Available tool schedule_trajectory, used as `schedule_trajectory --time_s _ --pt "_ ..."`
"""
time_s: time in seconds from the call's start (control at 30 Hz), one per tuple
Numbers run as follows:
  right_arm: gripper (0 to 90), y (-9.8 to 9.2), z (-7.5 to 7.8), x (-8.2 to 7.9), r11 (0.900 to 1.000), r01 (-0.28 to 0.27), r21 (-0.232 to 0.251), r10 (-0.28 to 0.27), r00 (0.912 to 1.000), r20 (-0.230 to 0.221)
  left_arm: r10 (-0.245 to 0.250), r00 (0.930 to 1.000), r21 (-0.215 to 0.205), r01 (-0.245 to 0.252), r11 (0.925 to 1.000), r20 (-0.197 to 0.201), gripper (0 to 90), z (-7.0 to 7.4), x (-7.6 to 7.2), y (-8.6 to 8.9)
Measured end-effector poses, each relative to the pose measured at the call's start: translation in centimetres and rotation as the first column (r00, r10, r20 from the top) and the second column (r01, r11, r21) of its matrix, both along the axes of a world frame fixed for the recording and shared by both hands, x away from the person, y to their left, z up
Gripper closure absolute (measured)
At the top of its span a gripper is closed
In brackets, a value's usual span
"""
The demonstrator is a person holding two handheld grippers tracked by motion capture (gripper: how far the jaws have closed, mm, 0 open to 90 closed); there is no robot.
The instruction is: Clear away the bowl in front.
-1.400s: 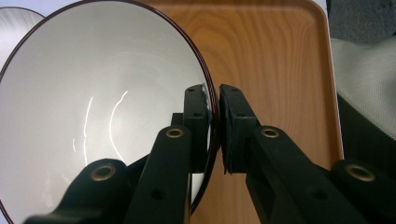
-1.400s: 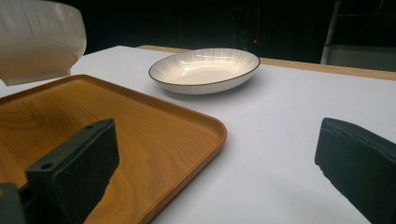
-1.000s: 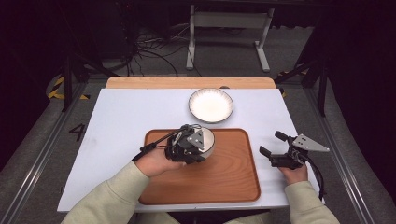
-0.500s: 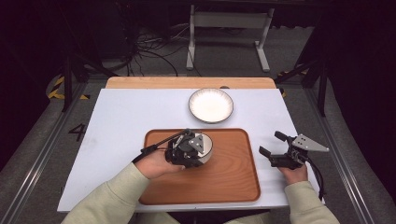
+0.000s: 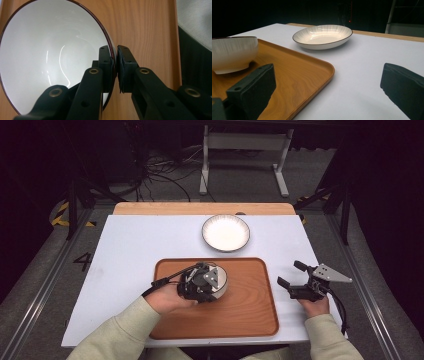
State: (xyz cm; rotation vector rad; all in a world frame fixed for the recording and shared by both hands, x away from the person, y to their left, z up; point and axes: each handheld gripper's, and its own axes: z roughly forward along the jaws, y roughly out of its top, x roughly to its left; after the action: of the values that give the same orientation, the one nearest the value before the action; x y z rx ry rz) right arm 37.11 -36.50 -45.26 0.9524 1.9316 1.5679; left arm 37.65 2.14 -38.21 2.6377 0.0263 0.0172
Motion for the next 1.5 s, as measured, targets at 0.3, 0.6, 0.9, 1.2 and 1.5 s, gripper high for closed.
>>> schedule_trajectory --time_s 0.3,0.6,0.9,1.2,1.5 --pt "0.7 -0.1 0.0 0.0 1.0 0.001 0.004 -0.001 1.0 -0.003 0.001 0.9996 -0.001 -0.001 1.0 -0.027 83.3 -0.2 0.0 0.0" --pt "0.7 0.0 0.0 0.0 1.0 0.002 0.006 -0.002 1.0 -0.004 -0.018 0.999 -0.003 0.018 0.9998 -0.042 83.1 -0.4 0.1 -0.1" --pt "0.8 -0.1 0.0 0.0 1.0 -0.001 0.004 0.001 1.0 -0.006 -0.029 0.9989 0.006 0.029 0.9996 -0.038 78.7 -0.7 -0.1 -0.4" --pt "0.8 0.0 0.0 0.1 1.0 -0.003 0.001 0.003 1.0 -0.005 0.026 0.9992 -0.082 -0.028 0.9962 -0.03 55.2 0.0 0.0 0.4" --pt "0.9 0.1 0.0 0.2 1.0 -0.016 -0.007 0.016 0.9997 -0.017 0.101 0.9944 -0.222 -0.105 0.9694 -0.031 47.0 1.3 0.1 2.4"
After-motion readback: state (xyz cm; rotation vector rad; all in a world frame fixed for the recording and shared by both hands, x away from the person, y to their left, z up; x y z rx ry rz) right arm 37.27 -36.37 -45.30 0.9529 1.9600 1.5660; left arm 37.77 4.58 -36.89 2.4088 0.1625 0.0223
